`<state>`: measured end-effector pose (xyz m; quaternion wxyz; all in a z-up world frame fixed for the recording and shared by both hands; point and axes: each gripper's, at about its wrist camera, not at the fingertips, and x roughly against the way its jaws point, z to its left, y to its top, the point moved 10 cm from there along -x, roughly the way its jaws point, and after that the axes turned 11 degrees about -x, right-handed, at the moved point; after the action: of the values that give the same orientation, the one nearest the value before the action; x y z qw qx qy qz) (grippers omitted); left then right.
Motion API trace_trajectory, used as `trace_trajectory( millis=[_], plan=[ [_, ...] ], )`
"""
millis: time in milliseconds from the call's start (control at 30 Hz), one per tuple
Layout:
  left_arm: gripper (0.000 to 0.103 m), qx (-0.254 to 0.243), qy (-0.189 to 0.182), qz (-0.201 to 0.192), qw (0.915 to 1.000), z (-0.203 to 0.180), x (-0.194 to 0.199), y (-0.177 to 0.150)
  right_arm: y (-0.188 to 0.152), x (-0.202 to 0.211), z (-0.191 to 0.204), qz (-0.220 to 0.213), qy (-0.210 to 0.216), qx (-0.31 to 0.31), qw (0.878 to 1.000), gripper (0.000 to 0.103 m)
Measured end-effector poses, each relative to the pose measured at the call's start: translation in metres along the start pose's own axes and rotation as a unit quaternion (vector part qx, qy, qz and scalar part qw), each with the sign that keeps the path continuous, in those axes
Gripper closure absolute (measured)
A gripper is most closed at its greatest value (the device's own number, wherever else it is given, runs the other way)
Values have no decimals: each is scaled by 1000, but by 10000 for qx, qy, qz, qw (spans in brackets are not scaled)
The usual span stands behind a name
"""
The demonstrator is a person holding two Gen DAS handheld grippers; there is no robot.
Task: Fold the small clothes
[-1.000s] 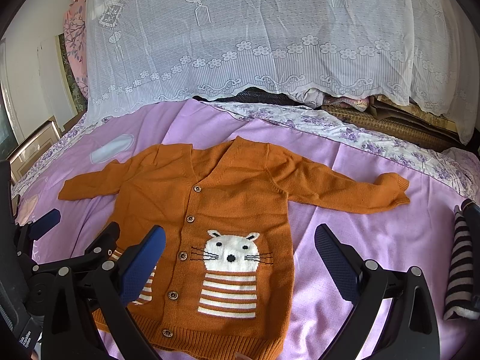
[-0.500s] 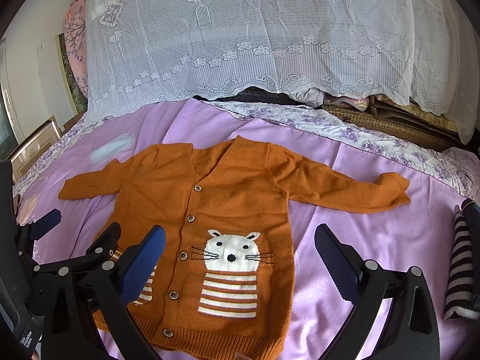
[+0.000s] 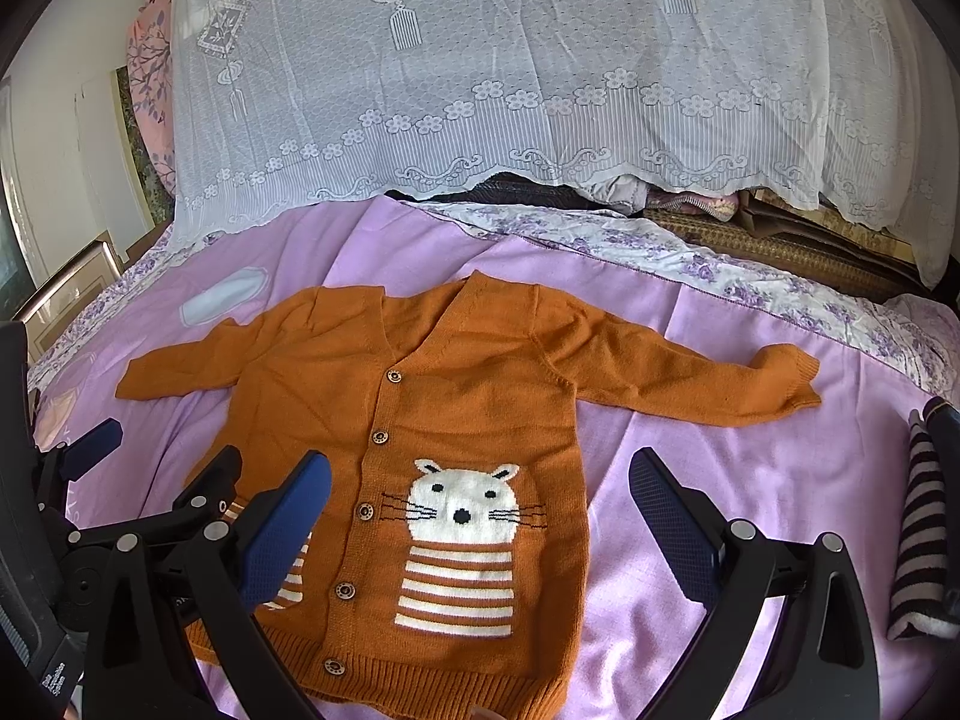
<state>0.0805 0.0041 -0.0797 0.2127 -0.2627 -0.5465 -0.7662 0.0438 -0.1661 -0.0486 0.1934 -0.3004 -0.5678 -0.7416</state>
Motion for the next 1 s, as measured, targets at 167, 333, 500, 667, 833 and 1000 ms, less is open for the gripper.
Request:
trace_trajectory(
  millis=[167,333,500,667,833,1000],
  plan=[
    [4,222,-14,264,9994,17,-20,-18,11,-7,-18,-14,18,-145,9999,3],
    [4,506,-178,591,9968,29,-35,-29,20,-38,-81,72,67,-1077,9941,3],
    [4,298,-174,734,9967,15,-42,-31,18,-67,-154,285,292,-2301,9723,3],
    [4,-158,-312,801,9962,-16,-44,-35,14,-79,-227,138,845,-3852,9188,4],
    [4,-718,-266,743,9943,-51,-47,-36,8,-92,-279,86,831,-4509,8886,8],
    [4,-1166,-92,888,9892,-76,-54,-40,7,-110,-299,254,901,-4616,8821,18]
  ],
)
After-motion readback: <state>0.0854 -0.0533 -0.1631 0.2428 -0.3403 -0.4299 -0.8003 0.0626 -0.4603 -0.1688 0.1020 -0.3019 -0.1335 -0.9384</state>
